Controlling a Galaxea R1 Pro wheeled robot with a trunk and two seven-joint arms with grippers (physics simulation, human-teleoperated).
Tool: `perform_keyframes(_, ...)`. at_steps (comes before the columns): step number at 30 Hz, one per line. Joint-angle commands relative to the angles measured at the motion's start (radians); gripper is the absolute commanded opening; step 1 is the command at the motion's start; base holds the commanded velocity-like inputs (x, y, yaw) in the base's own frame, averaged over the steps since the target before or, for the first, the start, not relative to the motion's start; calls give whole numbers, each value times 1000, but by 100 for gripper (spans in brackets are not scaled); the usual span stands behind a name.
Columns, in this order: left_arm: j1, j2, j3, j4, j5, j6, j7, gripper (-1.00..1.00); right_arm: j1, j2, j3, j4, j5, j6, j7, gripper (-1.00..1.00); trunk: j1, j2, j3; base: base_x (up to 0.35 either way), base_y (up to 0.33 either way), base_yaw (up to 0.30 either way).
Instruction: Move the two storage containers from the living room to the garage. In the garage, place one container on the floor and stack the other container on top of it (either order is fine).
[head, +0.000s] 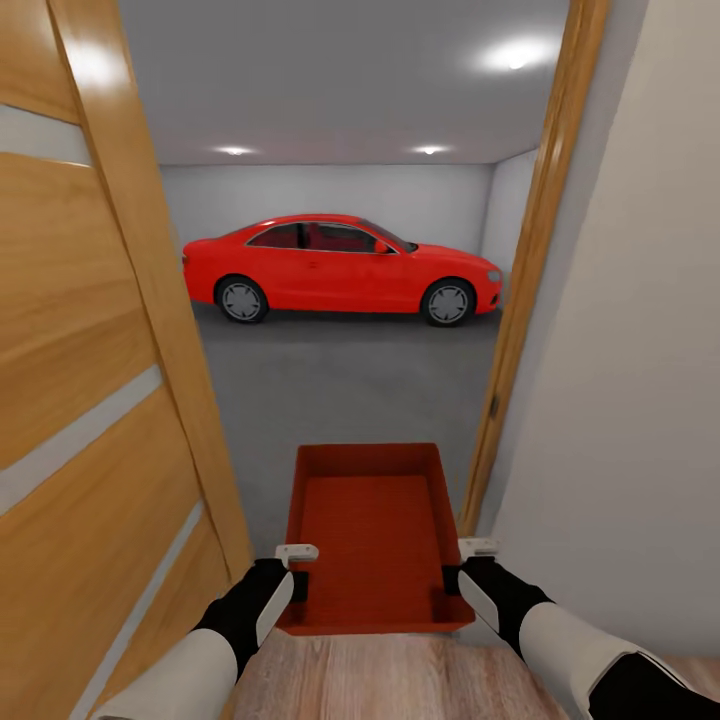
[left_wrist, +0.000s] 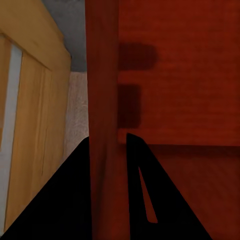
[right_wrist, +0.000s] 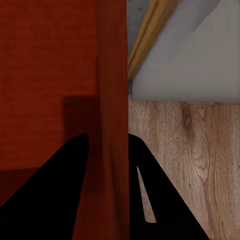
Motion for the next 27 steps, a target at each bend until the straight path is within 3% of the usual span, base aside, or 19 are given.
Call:
perform_keyframes(1, 0, 4, -11, 19, -18, 13, 18, -100, -1, -1, 23, -24, -18, 0, -7, -100, 1, -2, -2, 95, 289, 0)
perform_keyframes(5, 0, 4, -11, 19, -18, 12, 19, -100, -1, -1, 23, -24, -18, 0, -7, -100, 1, -2, -2, 78, 235, 0)
perform_keyframes(14, 0, 4, -11, 19, -18, 12, 19, -100, -1, -1, 23, -24, -18, 0, -7, -100, 1, -2, -2, 8, 25, -13)
perform_keyframes(27, 0, 4, -11, 19, -19, 12, 19, -100, -1, -1, 23, -24, -18, 0, -7, -100, 1, -2, -2, 0, 0, -156)
